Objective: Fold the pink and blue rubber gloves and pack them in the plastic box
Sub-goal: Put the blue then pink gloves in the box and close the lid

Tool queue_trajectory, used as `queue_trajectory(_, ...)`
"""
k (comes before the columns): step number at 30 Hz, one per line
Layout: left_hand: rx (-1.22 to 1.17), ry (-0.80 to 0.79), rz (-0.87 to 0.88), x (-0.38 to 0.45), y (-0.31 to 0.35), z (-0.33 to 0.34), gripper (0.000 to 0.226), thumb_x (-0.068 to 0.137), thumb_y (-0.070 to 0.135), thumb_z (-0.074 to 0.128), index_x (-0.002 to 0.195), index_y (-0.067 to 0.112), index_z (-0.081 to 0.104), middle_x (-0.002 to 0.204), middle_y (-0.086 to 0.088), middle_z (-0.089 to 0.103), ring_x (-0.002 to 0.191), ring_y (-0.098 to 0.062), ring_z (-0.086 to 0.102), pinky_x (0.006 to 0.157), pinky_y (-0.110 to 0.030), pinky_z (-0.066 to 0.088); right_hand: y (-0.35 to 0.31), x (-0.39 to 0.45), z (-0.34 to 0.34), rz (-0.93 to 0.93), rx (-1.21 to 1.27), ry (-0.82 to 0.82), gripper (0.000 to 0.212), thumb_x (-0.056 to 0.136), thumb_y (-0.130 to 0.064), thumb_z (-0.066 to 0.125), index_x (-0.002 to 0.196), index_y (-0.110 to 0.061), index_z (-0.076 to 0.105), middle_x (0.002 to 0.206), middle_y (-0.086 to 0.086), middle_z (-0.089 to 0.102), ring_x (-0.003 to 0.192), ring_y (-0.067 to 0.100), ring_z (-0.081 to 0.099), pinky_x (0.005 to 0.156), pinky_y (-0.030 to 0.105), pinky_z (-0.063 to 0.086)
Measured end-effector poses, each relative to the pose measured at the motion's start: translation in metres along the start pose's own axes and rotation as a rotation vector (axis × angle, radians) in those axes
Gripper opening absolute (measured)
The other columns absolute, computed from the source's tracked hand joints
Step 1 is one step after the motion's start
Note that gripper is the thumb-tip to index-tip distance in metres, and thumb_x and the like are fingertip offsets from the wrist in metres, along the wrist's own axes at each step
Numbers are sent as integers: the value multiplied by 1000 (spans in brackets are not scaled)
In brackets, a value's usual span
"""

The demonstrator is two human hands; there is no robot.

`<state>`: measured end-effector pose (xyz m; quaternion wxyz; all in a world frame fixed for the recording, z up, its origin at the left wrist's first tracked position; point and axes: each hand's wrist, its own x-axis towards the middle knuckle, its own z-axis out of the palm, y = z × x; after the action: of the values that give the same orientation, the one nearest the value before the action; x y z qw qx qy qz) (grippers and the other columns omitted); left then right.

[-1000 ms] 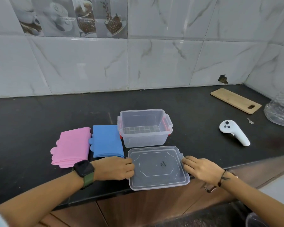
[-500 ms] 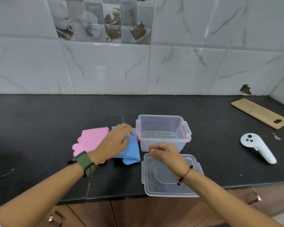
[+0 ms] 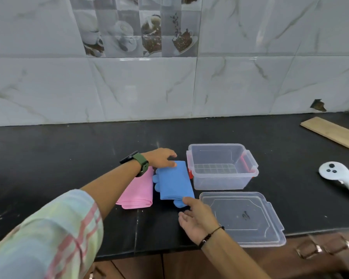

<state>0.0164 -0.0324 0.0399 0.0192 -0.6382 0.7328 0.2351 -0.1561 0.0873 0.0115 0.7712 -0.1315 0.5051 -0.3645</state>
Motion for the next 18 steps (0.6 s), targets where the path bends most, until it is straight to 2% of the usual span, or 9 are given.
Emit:
queue_trajectory(3, 22, -115, -11, 15, -3, 1, 58, 95, 34, 49, 144, 7, 32, 149, -9, 38, 134, -26, 39, 108, -34, 33, 10, 6, 5, -17, 75, 32, 50, 92, 0, 51, 139, -1, 34, 151, 21, 29, 142, 33, 24, 119, 44, 18)
queue_trajectory(6, 12, -198, 8, 29, -5, 2, 47, 94, 34, 52, 130, 6, 47, 132, -14, 55, 112, -26, 56, 92, -33, 44, 12, 14, 11, -21, 127, 62, 43, 93, -5, 52, 134, -2, 40, 146, 20, 38, 139, 31, 32, 115, 51, 22)
queue_trajectory(8, 21, -240, 5, 36, -5, 2, 47, 93, 36, 53, 128, 6, 50, 127, -13, 58, 99, -20, 55, 88, -32, 45, 13, 19, 16, -10, 149, 77, 40, 92, -7, 55, 130, -5, 43, 144, 19, 40, 137, 31, 35, 111, 55, 25)
queue_trajectory(13, 5, -308, -47, 47, -8, -2, 52, 88, 44, 58, 121, 4, 56, 107, -6, 62, 91, -19, 58, 71, -23, 48, 13, 29, 27, 2, 199, 107, 41, 89, -10, 60, 127, -8, 44, 136, 19, 48, 131, 32, 42, 104, 59, 31)
queue_trajectory(16, -60, -331, -60, 52, -11, -1, 52, 87, 42, 60, 121, 3, 56, 105, -5, 62, 91, -20, 60, 79, -30, 53, 11, 34, 33, -21, 183, 145, 32, 88, -9, 61, 116, -8, 45, 132, 20, 49, 127, 35, 45, 103, 61, 33)
queue_trajectory(18, -110, -331, -70, 55, -14, -1, 52, 87, 40, 61, 121, 1, 56, 105, -7, 63, 92, -22, 61, 86, -36, 53, 11, 38, 36, -45, 153, 165, 33, 88, -7, 60, 118, -9, 45, 134, 20, 47, 128, 37, 44, 102, 61, 34)
